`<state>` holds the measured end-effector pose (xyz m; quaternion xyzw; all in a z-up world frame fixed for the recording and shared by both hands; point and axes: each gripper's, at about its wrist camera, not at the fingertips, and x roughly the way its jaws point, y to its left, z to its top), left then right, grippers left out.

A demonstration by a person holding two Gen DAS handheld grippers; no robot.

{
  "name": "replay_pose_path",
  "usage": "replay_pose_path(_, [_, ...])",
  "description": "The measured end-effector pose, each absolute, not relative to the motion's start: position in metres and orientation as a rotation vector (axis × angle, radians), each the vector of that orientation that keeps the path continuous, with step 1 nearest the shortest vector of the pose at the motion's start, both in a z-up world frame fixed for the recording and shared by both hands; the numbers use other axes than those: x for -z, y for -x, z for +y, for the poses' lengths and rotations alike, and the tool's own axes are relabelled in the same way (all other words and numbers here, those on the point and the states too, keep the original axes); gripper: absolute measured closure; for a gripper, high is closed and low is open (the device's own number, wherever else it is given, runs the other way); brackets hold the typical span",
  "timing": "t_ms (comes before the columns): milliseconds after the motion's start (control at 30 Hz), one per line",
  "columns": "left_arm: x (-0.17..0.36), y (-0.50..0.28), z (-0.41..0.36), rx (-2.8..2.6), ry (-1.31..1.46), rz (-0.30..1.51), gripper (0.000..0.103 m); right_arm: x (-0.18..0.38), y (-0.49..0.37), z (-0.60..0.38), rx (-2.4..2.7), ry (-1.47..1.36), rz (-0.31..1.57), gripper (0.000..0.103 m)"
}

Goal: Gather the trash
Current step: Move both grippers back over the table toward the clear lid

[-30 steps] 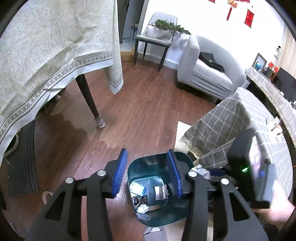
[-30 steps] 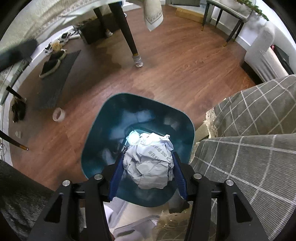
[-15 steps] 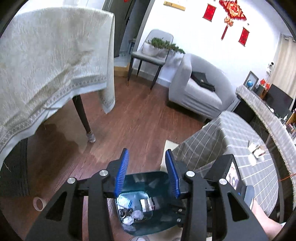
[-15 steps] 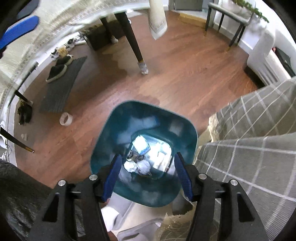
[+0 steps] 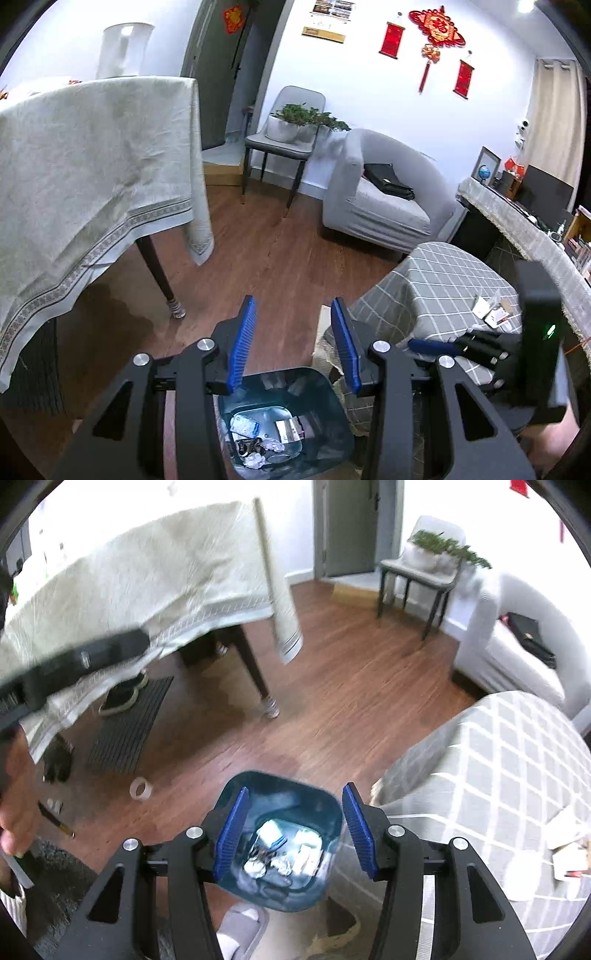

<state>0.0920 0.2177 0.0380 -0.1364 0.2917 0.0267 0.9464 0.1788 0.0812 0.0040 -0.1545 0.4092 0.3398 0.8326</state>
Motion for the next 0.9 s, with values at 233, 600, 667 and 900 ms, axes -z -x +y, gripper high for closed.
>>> replay_pose_path(233, [-0.041,-0.102,0.187,-0.003,0.248,0.591,0.057,-0.026,-0.185,0.033,-0.650,0.292,0.805,0.050])
replay_pose_path(600, [-0.039,-0.125,0.130,0.075,0.202,0.611,0.051,-0.040,-0.195,-0.032,-0.547,0.262,0.733,0.050])
replay_pose_path(667, [-0.038,-0.130,0.118,0.091,0.188,0.617,0.051,-0.043,-0.195,-0.046,-0.523,0.255,0.720,0.050])
replay_pose_path(900, [-0.029,-0.146,0.070,0.153,0.135,0.641,0.046,-0.046,-0.201,-0.092,-0.448,0.215,0.717,0.050])
